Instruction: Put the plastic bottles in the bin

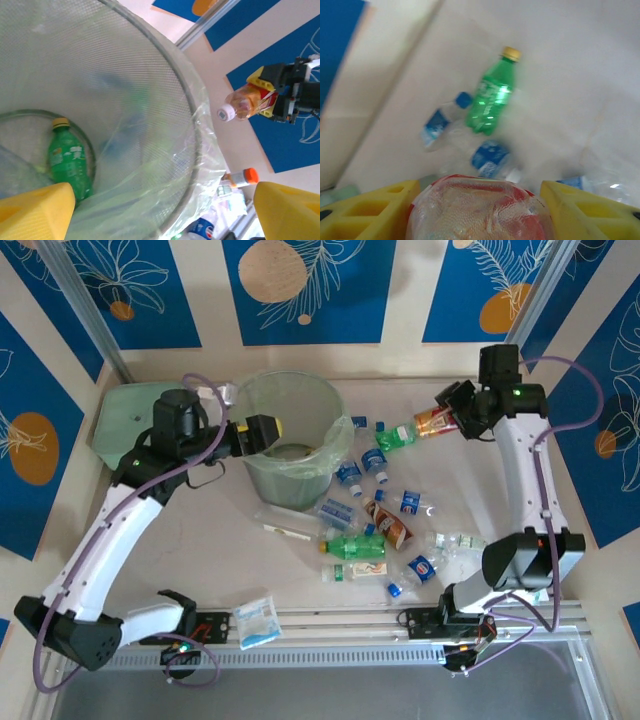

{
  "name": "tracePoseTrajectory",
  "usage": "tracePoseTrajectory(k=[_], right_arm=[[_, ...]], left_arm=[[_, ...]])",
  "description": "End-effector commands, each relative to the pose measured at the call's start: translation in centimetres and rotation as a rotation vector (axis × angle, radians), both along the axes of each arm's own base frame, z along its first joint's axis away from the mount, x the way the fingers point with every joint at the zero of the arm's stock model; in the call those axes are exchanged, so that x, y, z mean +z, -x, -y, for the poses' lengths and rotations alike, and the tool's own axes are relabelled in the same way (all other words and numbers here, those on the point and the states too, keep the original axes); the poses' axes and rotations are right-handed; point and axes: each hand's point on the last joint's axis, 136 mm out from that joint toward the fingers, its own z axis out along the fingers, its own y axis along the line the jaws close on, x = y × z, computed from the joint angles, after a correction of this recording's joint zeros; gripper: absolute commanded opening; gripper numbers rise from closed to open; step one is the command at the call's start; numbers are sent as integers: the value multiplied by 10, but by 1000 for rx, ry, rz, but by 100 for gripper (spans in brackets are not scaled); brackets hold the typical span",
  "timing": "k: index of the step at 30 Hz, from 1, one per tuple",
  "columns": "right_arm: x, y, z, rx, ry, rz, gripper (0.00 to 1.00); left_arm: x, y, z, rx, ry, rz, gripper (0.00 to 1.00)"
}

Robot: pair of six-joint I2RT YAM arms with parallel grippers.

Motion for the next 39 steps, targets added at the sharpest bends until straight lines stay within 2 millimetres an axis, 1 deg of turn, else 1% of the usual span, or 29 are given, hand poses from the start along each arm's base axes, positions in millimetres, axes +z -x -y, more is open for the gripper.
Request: tracePoseTrajectory(k=[1, 3, 6, 10, 12, 14, 18, 21, 24, 27, 31, 34, 36, 39], right_arm=[[51, 10, -35, 129, -65, 119, 60], [72, 12, -52, 178, -79, 170, 60], [98, 16, -77, 244, -104, 241, 60], [123, 21, -113, 340, -160, 318, 60], [131, 23, -131, 385, -190, 347, 60], [134, 23, -147, 426, -226, 358, 60], [136, 19, -171, 483, -287, 375, 59], [136, 16, -182, 503, -318, 387, 60], [135, 14, -189, 515, -332, 382, 60], [135, 11, -194, 518, -335, 383, 60], [136, 10, -199, 525, -342, 386, 60], [133, 9, -204, 536, -345, 374, 60], [132, 9, -206, 536, -342, 370, 60], [130, 8, -206, 534, -339, 368, 60]], left_arm=[[35, -5, 21, -75, 146, 46, 92], [42, -11, 32, -106, 193, 42, 92], [53, -14, 50, -171, 252, 43, 91], [61, -16, 75, -261, 296, 46, 91], [65, -16, 86, -300, 335, 49, 91], [70, -15, 93, -328, 377, 57, 91], [77, -12, 103, -368, 440, 67, 88], [74, -12, 107, -378, 458, 51, 84], [75, -7, 111, -405, 493, 44, 81], [76, -2, 111, -422, 517, 39, 78], [73, 1, 109, -418, 511, 31, 76], [72, 3, 109, -424, 519, 25, 69], [72, 4, 109, -426, 522, 25, 61], [72, 5, 109, -428, 522, 23, 52]])
